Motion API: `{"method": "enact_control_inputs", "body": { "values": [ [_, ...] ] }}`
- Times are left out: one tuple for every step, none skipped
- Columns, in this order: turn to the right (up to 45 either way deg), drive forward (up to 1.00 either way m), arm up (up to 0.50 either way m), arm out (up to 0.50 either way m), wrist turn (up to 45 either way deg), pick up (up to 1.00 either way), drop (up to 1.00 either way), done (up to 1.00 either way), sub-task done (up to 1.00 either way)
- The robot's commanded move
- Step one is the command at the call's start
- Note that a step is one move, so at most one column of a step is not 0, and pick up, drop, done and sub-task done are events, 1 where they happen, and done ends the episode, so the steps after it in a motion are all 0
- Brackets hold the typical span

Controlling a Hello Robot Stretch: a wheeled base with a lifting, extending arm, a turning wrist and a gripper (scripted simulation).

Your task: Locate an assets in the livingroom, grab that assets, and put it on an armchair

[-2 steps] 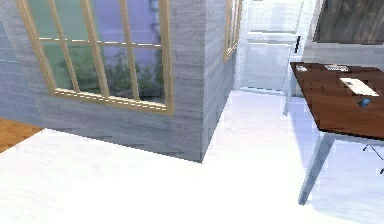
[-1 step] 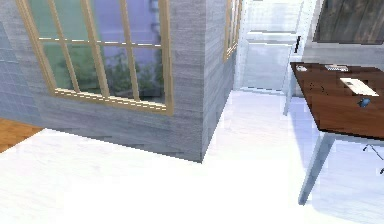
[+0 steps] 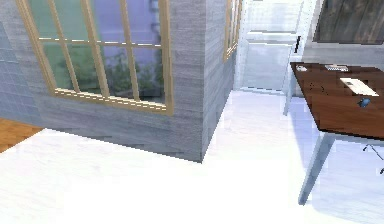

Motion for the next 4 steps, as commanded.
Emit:
{"method": "enact_control_inputs", "body": {
  "values": [
    [0.0,0.0,0.0,0.0,45.0,0.0,0.0,0.0,0.0],
    [0.0,0.0,0.0,0.0,45.0,0.0,0.0,0.0,0.0],
    [0.0,0.0,0.0,0.0,45.0,0.0,0.0,0.0,0.0],
    [0.0,0.0,0.0,0.0,45.0,0.0,0.0,0.0,0.0]
  ]
}}
